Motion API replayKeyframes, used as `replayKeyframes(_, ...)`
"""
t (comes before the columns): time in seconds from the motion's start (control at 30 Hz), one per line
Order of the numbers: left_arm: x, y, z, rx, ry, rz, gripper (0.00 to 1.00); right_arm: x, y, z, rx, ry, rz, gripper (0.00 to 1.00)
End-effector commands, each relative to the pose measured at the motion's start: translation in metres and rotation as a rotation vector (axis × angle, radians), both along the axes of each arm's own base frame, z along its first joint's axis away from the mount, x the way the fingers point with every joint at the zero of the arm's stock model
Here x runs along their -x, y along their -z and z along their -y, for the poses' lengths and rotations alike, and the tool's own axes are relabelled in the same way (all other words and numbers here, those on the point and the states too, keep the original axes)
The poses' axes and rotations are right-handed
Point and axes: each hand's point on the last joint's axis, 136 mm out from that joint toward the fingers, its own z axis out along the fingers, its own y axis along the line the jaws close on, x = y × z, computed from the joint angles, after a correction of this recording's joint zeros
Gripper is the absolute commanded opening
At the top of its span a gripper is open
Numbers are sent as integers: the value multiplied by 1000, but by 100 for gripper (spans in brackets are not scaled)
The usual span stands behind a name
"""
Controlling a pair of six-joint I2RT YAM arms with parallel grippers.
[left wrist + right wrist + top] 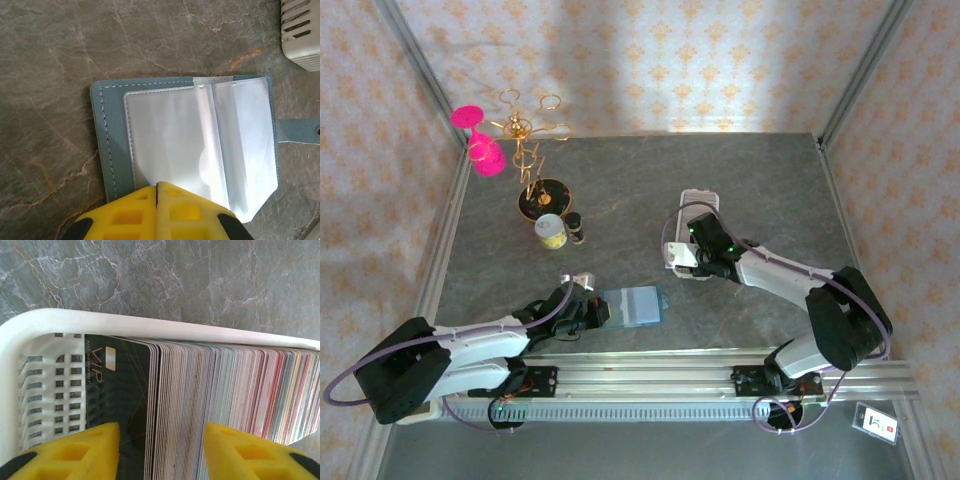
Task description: Put the credit cards into the card holder
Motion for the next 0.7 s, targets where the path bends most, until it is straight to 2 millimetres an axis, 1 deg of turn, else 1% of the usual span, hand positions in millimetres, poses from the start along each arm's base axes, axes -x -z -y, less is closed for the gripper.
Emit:
replayKeyframes(0.0, -2, -1, 1, -4, -2, 10, 6, -9, -17, 0, -7, 16, 50, 43)
replayKeyframes(0.23, -3, -1, 3, -4, 1, 7, 6, -7, -22, 1, -20, 19, 67, 27)
replayKeyframes(0.3, -3, -2, 3, -4, 2, 7, 5, -8, -23, 2, -20, 22, 72, 26)
replayKeyframes(0.47, -3, -1, 4, 0, 3, 6, 5, -7, -20, 3, -13, 24, 59, 17)
replayKeyframes(0.67, -3, -1, 4, -3, 4, 3, 4, -7, -25, 4, -17, 28, 73, 7)
